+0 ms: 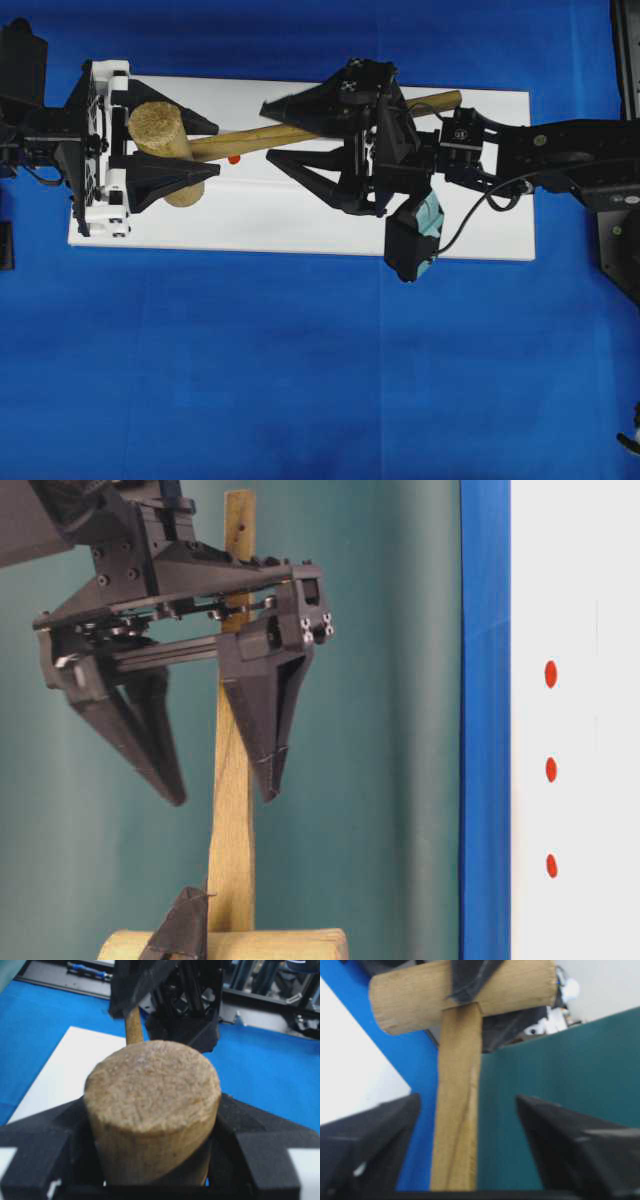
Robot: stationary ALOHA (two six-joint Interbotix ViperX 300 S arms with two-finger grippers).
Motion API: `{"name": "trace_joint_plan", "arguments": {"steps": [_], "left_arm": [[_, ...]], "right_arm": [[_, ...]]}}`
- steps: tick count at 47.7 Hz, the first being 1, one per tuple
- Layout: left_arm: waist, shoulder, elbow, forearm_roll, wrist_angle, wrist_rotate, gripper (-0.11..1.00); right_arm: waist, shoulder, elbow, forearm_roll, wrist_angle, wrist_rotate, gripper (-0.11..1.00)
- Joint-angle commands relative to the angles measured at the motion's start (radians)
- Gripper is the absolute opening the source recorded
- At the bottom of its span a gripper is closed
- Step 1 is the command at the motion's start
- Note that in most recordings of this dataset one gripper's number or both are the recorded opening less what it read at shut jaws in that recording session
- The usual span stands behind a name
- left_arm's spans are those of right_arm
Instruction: Hit the mark with a hammer.
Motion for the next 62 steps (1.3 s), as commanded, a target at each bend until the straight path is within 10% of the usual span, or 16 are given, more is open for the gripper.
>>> {"name": "trace_joint_plan", "arguments": {"steps": [1, 10, 32, 62], "left_arm": [[0.003, -0.015, -0.02, 0.002, -0.006, 0.005, 0.42], [0.003, -0.018, -0.02, 0.003, -0.006, 0.029, 0.42], [-0.04, -0.067, -0.002, 0.006, 0.02, 0.236, 0.42], [-0.057, -0.067, -0.012, 0.006, 0.092, 0.268, 0.42]], "right_arm": [[0.0, -0.034, -0.017, 0.002, 0.0, 0.003, 0.87], [0.009, -0.067, -0.012, 0.031, 0.071, 0.032, 0.96], [-0.011, -0.109, -0.052, 0.459, 0.359, 0.144, 0.96], [-0.011, -0.101, -0.061, 0.603, 0.425, 0.146, 0.93]]}}
